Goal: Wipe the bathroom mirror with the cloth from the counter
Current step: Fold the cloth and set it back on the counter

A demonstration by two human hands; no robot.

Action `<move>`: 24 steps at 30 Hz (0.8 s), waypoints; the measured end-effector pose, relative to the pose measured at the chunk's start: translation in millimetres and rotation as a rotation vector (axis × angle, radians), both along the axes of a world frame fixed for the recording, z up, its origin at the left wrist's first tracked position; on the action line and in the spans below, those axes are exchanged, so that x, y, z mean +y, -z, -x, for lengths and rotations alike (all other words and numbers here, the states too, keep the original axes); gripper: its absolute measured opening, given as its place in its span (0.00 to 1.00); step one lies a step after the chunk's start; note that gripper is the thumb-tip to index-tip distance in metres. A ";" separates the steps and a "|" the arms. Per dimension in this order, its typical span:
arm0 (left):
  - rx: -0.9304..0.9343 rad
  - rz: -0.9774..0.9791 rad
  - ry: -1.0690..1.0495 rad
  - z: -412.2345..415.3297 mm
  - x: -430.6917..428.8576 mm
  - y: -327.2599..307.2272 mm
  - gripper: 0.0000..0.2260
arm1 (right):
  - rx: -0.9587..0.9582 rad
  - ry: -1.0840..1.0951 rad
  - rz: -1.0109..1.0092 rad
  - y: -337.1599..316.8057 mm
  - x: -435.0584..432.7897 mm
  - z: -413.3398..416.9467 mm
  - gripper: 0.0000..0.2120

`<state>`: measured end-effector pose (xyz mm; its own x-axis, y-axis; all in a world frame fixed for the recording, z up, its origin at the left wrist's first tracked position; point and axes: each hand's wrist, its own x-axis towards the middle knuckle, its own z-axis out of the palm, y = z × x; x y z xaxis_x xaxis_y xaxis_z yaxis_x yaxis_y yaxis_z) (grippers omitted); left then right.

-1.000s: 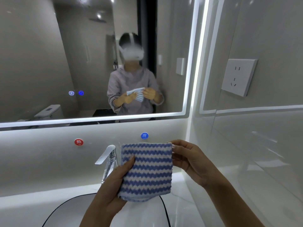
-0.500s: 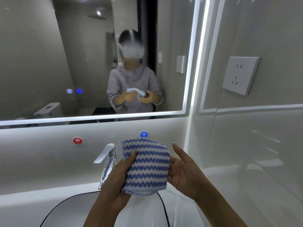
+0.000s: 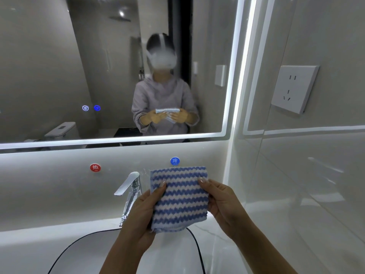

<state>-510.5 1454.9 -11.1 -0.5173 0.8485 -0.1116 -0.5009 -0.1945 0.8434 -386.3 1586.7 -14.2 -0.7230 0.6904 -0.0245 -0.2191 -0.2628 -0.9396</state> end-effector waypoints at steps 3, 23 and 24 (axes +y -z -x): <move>0.043 0.014 0.006 3.3 0.1 6.0 0.09 | -0.011 0.013 -0.061 -0.7 3.5 -3.9 0.20; 0.311 0.267 -0.081 -15.9 47.4 62.1 0.09 | -0.323 0.192 -0.087 45.5 51.5 -34.6 0.12; 0.306 0.277 -0.070 -18.3 52.5 66.9 0.10 | -0.336 0.214 -0.092 50.4 54.9 -36.5 0.12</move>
<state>-492.2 1507.4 -78.0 -0.6178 0.7694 -0.1625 -0.2123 0.0358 0.9765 -349.7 1641.6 -64.7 -0.5249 0.8349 -0.1658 0.0634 -0.1559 -0.9857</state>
